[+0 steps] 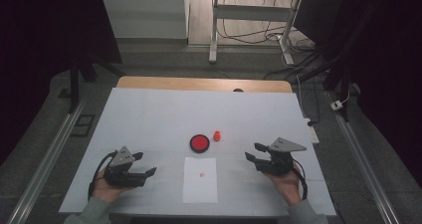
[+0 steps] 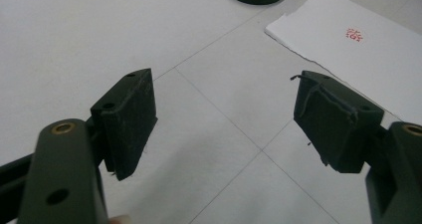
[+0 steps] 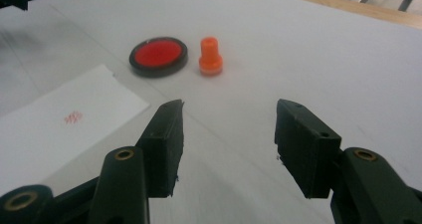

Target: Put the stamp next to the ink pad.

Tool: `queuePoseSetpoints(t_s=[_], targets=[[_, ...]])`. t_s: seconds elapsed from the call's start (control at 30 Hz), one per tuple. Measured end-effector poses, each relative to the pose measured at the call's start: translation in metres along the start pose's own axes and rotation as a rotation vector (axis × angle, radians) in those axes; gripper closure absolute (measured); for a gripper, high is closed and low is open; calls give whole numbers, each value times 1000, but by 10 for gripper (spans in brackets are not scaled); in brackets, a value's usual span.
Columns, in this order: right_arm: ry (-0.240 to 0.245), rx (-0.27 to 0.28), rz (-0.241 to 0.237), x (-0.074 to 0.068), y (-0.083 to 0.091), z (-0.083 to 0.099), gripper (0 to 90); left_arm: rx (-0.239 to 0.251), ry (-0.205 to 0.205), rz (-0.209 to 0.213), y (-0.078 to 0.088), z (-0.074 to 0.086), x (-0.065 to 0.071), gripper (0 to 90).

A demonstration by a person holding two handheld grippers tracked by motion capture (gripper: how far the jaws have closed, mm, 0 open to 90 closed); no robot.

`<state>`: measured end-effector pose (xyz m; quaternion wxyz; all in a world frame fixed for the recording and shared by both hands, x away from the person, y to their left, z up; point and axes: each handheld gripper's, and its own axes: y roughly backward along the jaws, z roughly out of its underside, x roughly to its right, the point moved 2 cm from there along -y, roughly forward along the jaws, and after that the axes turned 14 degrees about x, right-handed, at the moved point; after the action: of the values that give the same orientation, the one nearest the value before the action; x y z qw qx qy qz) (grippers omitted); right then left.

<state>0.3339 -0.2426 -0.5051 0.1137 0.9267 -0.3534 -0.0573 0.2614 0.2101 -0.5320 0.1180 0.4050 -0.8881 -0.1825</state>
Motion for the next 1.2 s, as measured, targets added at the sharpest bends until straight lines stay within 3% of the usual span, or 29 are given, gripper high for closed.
queuePoseSetpoints(t_s=[0.27, 0.57, 1.2], targets=[[-2, 13, 35, 7, 39, 9, 438, -2, 0, -6, 0, 1, -1, 246], [23, -16, 51, 14, 65, 26, 432, 3, 4, -12, 2, 1, -4, 246], [55, -34, 50, 15, 65, 29, 428, 2, 0, -13, 2, 2, -5, 246]])
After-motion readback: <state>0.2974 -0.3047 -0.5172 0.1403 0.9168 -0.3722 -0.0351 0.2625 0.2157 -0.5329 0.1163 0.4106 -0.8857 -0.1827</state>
